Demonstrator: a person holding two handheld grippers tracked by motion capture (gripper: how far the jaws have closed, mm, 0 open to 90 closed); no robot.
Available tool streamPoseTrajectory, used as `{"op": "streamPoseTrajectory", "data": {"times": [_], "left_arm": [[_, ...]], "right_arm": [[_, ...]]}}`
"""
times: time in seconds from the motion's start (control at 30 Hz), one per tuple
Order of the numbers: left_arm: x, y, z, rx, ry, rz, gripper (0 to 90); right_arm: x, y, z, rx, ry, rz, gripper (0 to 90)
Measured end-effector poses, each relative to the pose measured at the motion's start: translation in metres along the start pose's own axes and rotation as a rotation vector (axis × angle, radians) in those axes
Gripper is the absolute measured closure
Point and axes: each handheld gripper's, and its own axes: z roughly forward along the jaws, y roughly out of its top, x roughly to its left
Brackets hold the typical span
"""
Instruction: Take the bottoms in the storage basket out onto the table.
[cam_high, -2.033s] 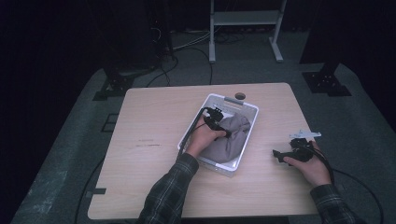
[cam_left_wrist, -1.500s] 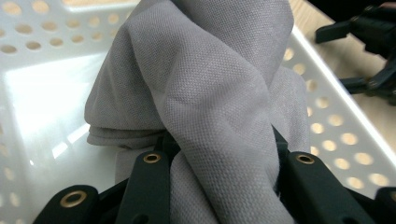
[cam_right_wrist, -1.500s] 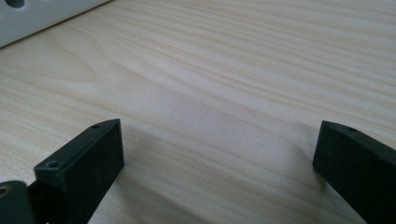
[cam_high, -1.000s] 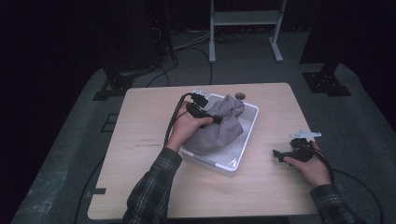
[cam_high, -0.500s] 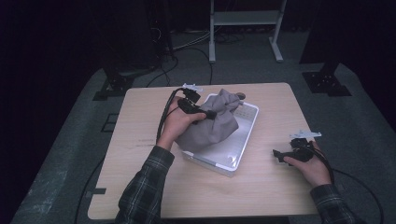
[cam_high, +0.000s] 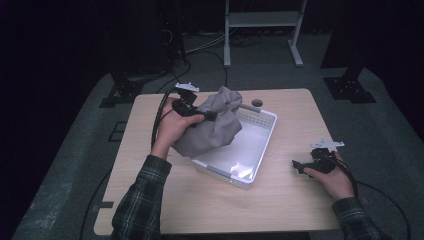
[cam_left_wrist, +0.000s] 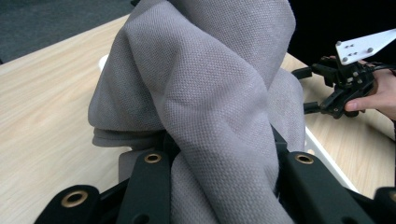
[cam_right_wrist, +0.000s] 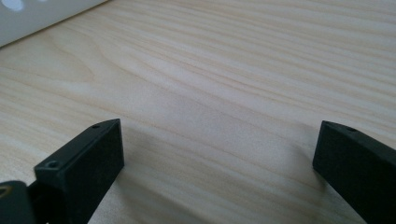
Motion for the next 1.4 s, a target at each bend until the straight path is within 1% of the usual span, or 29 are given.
{"op": "streamPoseTrajectory", "data": {"times": [0.03,0.1,0.2,0.23,0.4,0.5,0.53,0.6,0.63,0.67,0.7,0.73,0.77,0.8,0.87,0.93,0.97,1.0,1.07,1.13,1.17,1.2,1.23,1.27,1.3,1.33,1.37,1.4], "left_arm": [[0.000,0.000,0.000,0.000,0.000,0.000,64.4],[0.003,-0.002,-0.005,-0.005,0.012,-0.004,64.4],[0.010,-0.006,-0.017,-0.007,0.033,-0.015,64.4],[0.010,-0.006,-0.017,-0.007,0.033,-0.015,64.4],[0.018,-0.012,-0.034,-0.022,0.063,-0.032,64.4],[0.023,-0.015,-0.044,-0.026,0.083,-0.038,64.4],[0.026,-0.018,-0.049,-0.023,0.096,-0.041,64.4],[0.029,-0.021,-0.055,-0.026,0.108,-0.051,64.4],[0.029,-0.021,-0.055,-0.026,0.108,-0.051,64.4],[0.032,-0.024,-0.059,-0.027,0.125,-0.050,64.4],[0.032,-0.024,-0.059,-0.027,0.125,-0.050,64.4],[0.036,-0.028,-0.064,-0.028,0.138,-0.056,64.4],[0.036,-0.028,-0.064,-0.028,0.138,-0.056,64.4],[0.041,-0.032,-0.069,-0.032,0.156,-0.063,64.4],[0.043,-0.034,-0.071,-0.033,0.163,-0.066,64.3],[0.050,-0.042,-0.077,-0.035,0.191,-0.077,64.3],[0.050,-0.042,-0.077,-0.035,0.191,-0.077,64.3],[0.055,-0.048,-0.080,-0.034,0.214,-0.084,64.3],[0.060,-0.055,-0.082,-0.034,0.227,-0.091,64.3],[0.065,-0.063,-0.082,-0.034,0.234,-0.102,64.3],[0.065,-0.063,-0.082,-0.034,0.234,-0.102,64.3],[0.070,-0.071,-0.082,-0.031,0.246,-0.112,64.3],[0.070,-0.071,-0.082,-0.031,0.246,-0.112,64.3],[0.074,-0.079,-0.081,-0.028,0.254,-0.120,64.2],[0.076,-0.083,-0.079,-0.030,0.254,-0.127,64.2],[0.078,-0.086,-0.078,-0.030,0.258,-0.128,64.2],[0.078,-0.086,-0.078,-0.030,0.258,-0.128,64.1],[0.080,-0.089,-0.076,-0.022,0.261,-0.124,64.1]], "right_arm": [[0.000,0.000,0.000,0.000,0.000,0.000,0.8],[0.000,0.000,0.000,0.000,0.000,0.000,0.9],[0.000,0.000,0.000,0.000,-0.001,0.001,0.8],[0.000,0.000,0.000,0.000,-0.001,0.001,0.8],[0.000,0.000,0.000,0.000,-0.002,0.002,0.8],[0.000,0.000,0.000,-0.001,-0.003,0.003,0.8],[0.000,0.000,0.000,-0.001,-0.003,0.003,0.8],[0.000,0.000,0.000,0.000,-0.003,0.002,0.8],[0.000,0.000,0.000,0.000,-0.003,0.002,0.8],[0.000,0.000,0.000,-0.002,-0.003,0.003,0.8],[0.000,0.000,0.000,-0.002,-0.003,0.003,0.8],[0.000,0.000,0.000,-0.002,-0.004,-0.001,0.8],[0.000,0.000,0.000,-0.002,-0.004,-0.001,0.8],[0.000,0.000,0.000,0.001,-0.003,0.005,0.8],[0.000,0.000,0.000,-0.001,-0.004,0.002,0.8],[0.000,0.000,0.000,-0.002,-0.005,0.001,0.8],[0.000,0.000,0.000,-0.002,-0.005,0.001,0.8],[0.000,0.000,0.000,0.000,-0.004,0.005,0.8],[0.000,0.000,0.000,0.000,-0.005,0.004,0.8],[0.000,0.000,0.000,0.000,-0.005,0.005,0.8],[0.000,0.000,0.000,0.000,-0.005,0.005,0.8],[0.000,0.000,0.000,0.000,-0.005,0.005,0.8],[0.000,0.000,0.000,0.001,-0.005,0.005,0.8],[0.000,0.000,0.000,0.000,-0.005,0.005,0.8],[0.000,0.000,0.000,0.001,-0.005,0.005,0.9],[0.000,0.000,0.000,0.000,-0.005,0.005,0.8],[0.000,0.000,0.000,0.001,-0.005,0.005,0.8],[0.000,0.000,0.000,0.001,-0.005,0.006,0.9]]}}
